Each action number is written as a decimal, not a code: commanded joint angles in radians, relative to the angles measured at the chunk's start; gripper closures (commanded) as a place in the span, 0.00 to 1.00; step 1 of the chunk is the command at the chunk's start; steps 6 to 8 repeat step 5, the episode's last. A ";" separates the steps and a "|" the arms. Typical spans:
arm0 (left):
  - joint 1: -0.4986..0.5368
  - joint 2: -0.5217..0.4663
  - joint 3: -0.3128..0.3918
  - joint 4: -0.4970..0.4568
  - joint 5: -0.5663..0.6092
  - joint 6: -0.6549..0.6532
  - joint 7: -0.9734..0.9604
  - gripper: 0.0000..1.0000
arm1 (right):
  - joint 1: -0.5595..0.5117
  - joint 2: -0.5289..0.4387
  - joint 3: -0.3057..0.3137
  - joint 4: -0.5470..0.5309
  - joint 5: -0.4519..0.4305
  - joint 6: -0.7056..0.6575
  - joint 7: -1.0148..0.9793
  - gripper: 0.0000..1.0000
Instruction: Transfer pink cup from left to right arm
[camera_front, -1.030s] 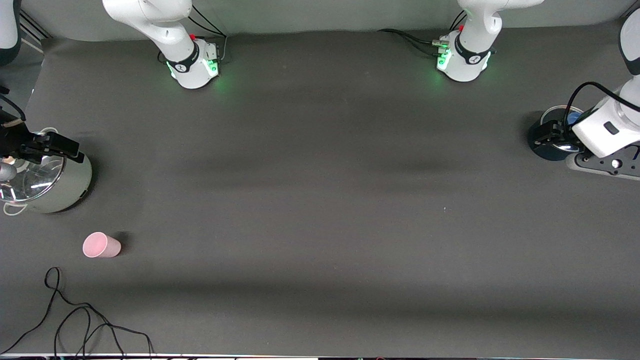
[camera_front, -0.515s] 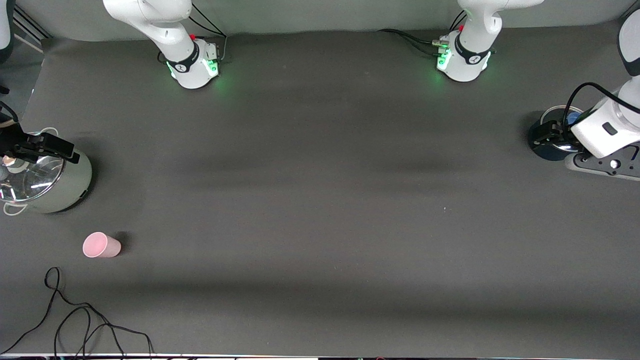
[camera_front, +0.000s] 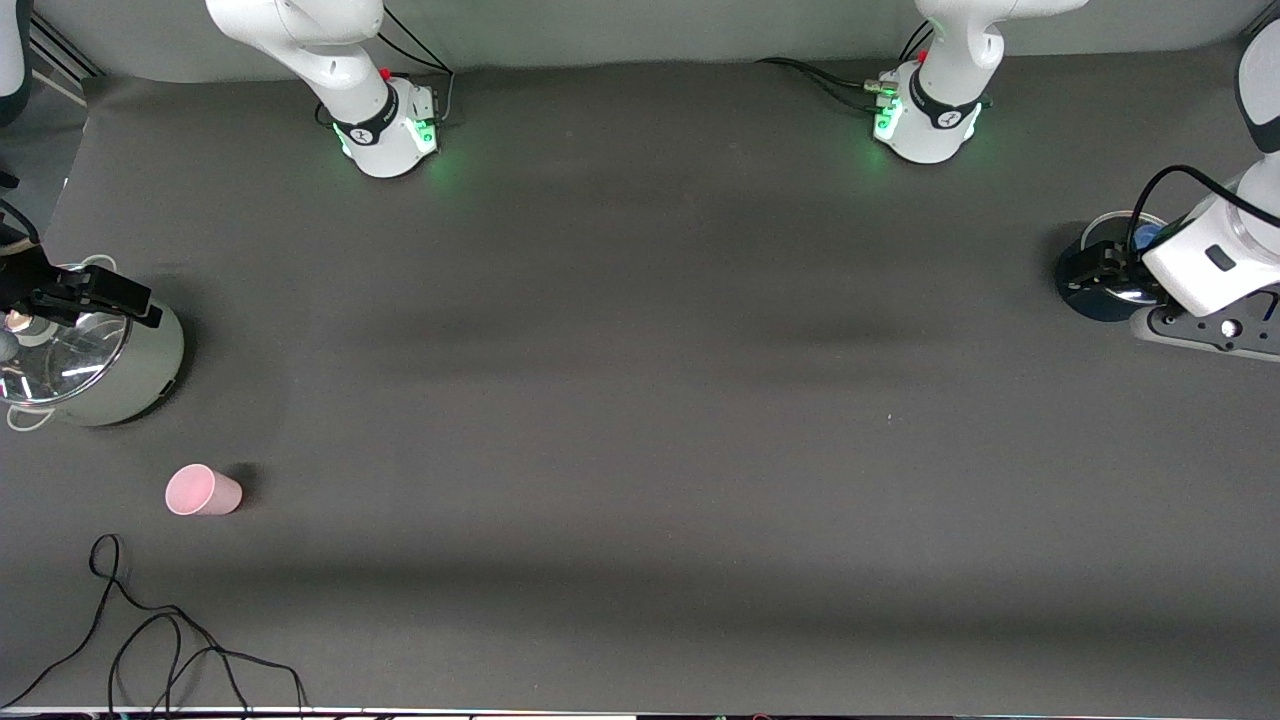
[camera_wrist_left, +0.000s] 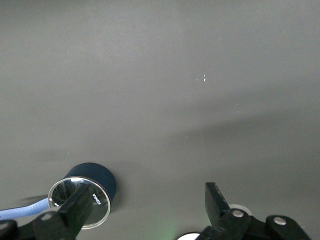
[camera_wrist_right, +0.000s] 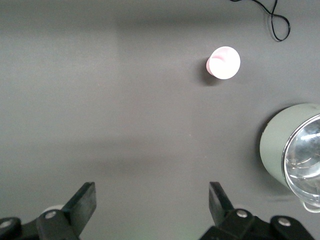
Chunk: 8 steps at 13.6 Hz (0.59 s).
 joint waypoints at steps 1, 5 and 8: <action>-0.008 -0.009 0.004 -0.007 0.015 0.007 -0.008 0.00 | -0.003 0.001 0.004 0.007 0.014 -0.003 0.038 0.00; -0.011 -0.006 0.003 -0.001 0.012 0.021 -0.008 0.00 | -0.003 0.001 0.004 0.007 0.017 -0.003 0.038 0.00; -0.011 -0.006 0.003 -0.001 0.012 0.021 -0.008 0.00 | -0.003 0.001 0.004 0.007 0.017 -0.003 0.038 0.00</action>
